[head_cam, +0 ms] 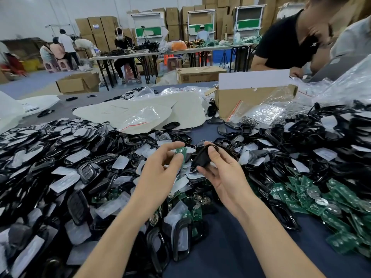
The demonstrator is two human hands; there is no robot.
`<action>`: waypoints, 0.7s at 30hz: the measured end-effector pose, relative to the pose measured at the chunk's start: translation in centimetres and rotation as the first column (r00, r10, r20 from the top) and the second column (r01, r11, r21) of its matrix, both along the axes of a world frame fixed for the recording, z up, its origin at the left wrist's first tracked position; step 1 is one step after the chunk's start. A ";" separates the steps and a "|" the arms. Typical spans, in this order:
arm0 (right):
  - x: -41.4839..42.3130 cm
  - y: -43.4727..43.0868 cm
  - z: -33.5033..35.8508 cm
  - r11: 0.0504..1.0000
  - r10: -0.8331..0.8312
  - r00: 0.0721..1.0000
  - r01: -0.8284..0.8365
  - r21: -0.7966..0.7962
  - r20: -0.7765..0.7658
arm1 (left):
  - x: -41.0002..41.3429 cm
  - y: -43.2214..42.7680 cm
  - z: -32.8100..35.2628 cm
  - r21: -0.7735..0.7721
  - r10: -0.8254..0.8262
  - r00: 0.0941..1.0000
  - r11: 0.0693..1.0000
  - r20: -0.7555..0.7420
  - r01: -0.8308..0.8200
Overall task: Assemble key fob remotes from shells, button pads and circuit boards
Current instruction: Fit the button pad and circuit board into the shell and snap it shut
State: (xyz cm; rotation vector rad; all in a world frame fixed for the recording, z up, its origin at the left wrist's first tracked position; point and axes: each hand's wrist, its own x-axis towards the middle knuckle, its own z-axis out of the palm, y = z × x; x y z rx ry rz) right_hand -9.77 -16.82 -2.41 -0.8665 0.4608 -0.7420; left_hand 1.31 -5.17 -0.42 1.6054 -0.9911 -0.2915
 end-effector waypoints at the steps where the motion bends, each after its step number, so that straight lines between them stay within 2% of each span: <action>1: 0.0 -0.1 0.0 1.000 0.014 1.000 -0.014 0.023 0.016 | -0.4 -0.4 -0.2 -0.049 0.020 0.998 0.999 -0.054 -0.022; 6: 0.2 -0.2 0.0 0.999 0.042 0.998 -0.043 0.024 0.054 | -0.7 -0.4 -1.6 -0.216 0.058 0.943 0.967 -0.327 -0.135; 12: 0.4 0.0 -0.3 0.999 -0.025 1.000 0.024 -0.036 -0.019 | -0.5 -0.2 -2.1 -0.291 0.002 0.886 0.944 -0.464 -0.155; 14: 0.5 0.1 -0.4 0.998 -0.065 0.998 0.065 0.001 -0.005 | -0.8 -0.2 -2.0 -0.318 -0.010 0.883 0.935 -0.469 -0.159; 17: 0.8 0.3 -0.7 0.994 -0.100 0.994 0.098 0.044 0.039 | -1.3 0.0 -1.7 -0.337 0.023 0.916 0.926 -0.401 -0.171; 21: 1.2 1.3 -1.1 0.995 -0.095 0.995 0.095 0.011 0.041 | -1.9 -0.2 -1.8 -0.327 0.053 0.929 0.927 -0.365 -0.182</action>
